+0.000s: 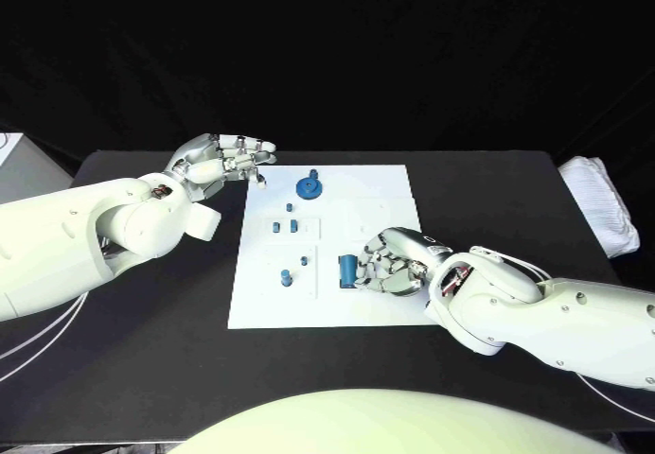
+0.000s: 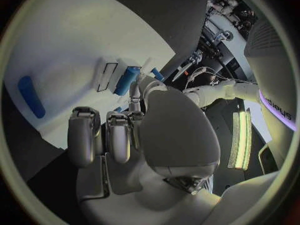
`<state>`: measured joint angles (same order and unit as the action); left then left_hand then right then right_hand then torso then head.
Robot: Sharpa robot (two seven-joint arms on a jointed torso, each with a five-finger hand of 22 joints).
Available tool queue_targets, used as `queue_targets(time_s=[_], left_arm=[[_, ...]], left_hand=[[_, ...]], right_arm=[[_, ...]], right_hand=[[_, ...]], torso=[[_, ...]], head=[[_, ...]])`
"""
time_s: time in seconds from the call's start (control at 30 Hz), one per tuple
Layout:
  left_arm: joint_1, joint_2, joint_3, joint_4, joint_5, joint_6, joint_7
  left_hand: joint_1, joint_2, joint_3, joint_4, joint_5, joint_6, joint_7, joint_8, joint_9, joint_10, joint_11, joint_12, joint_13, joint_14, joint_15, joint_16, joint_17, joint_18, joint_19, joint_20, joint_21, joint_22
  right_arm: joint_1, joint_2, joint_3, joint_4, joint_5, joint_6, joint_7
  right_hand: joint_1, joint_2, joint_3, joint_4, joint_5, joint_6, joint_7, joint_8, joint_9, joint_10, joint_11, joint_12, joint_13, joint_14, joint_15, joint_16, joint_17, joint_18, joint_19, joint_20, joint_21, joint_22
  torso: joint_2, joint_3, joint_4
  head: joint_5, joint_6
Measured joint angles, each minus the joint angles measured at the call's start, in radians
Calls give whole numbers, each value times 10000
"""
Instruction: Assemble the parts on the task board
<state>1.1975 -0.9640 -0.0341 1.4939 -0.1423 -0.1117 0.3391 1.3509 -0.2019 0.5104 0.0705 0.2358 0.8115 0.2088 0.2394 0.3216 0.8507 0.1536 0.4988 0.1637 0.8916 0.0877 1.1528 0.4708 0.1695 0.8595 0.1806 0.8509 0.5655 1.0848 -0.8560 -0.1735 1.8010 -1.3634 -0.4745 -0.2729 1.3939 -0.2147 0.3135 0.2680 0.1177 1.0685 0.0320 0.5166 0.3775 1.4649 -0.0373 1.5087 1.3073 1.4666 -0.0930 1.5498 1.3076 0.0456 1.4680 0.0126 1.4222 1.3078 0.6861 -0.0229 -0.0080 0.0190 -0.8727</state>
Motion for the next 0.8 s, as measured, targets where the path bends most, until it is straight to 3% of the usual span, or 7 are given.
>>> queue_targets(time_s=[0.2, 0.27, 0.37, 0.53, 0.8], left_arm=[[0, 3, 0, 0, 0, 4, -1], [0, 7, 0, -2, 0, 6, -1], [0, 8, 0, -4, 0, 7, -1], [0, 10, 0, 0, 0, 8, 18], [-1, 7, 0, 25, 0, 8, 69]], left_hand=[[0, 0, 0, 0, 0, 0, 0, 0, 1, 0, 0, 0, 0, 0, 0, 0, 0, 0, 0, 0, 0, 0], [0, 0, 0, 0, 0, 0, 0, 0, 1, 0, 0, 0, 0, 0, 0, 0, 0, -1, 0, 0, 0, 0], [0, 0, 0, 0, 0, 0, 0, 0, 1, -37, 38, 38, 1, 0, 0, 0, 0, 0, 0, 0, 0, -10], [0, 0, 0, 0, 0, 0, 0, 0, 1, -37, 38, 37, 1, 0, 0, 0, 0, 0, 0, 0, 0, -10], [0, 0, 0, -1, 0, 0, 0, 0, 2, -37, 37, 37, 1, 0, 0, 0, 0, 0, 0, 0, -40, -19]], right_arm=[[-1, -83, 0, 41, 90, -151, 76], [-1, -217, 0, 118, 176, -258, 148], [55, -560, 0, 263, 396, -425, 288], [242, -1214, 13, 380, 794, -631, 466], [295, -2356, 5, 300, 1121, -741, 520]], right_hand=[[-31, 31, 42, 42, 0, -23, 23, 0, -21, 0, 0, -81, 0, 0, 0, 0, 0, 0, 0, 0, -89, -1], [-138, -2, 60, 59, 0, -326, 166, -208, -111, 4, 48, -103, 0, 0, 0, 0, -1, 0, 0, 0, -111, -1], [-200, -64, 83, 82, 0, -752, 427, -580, -274, 11, 299, -103, 0, -6, 176, 0, -1, 0, -19, 95, -227, -2], [-385, -143, 40, 125, 1, -936, 611, -830, -379, -1, 430, -238, 0, -18, 270, 0, -1, 0, 0, 184, -301, -2], [-757, -147, -248, 201, -40, -970, 646, -1003, -450, 0, 501, -391, 0, -18, 341, -42, -1, 0, -32, 286, -427, -3]], torso=[[-3, 0, 0], [-9, 0, 0], [-15, -4, -7], [-25, -11, -22], [-43, -24, -47]], head=[[-13, 0], [-22, 0], [-43, 0], [-110, 7], [-260, 74]])
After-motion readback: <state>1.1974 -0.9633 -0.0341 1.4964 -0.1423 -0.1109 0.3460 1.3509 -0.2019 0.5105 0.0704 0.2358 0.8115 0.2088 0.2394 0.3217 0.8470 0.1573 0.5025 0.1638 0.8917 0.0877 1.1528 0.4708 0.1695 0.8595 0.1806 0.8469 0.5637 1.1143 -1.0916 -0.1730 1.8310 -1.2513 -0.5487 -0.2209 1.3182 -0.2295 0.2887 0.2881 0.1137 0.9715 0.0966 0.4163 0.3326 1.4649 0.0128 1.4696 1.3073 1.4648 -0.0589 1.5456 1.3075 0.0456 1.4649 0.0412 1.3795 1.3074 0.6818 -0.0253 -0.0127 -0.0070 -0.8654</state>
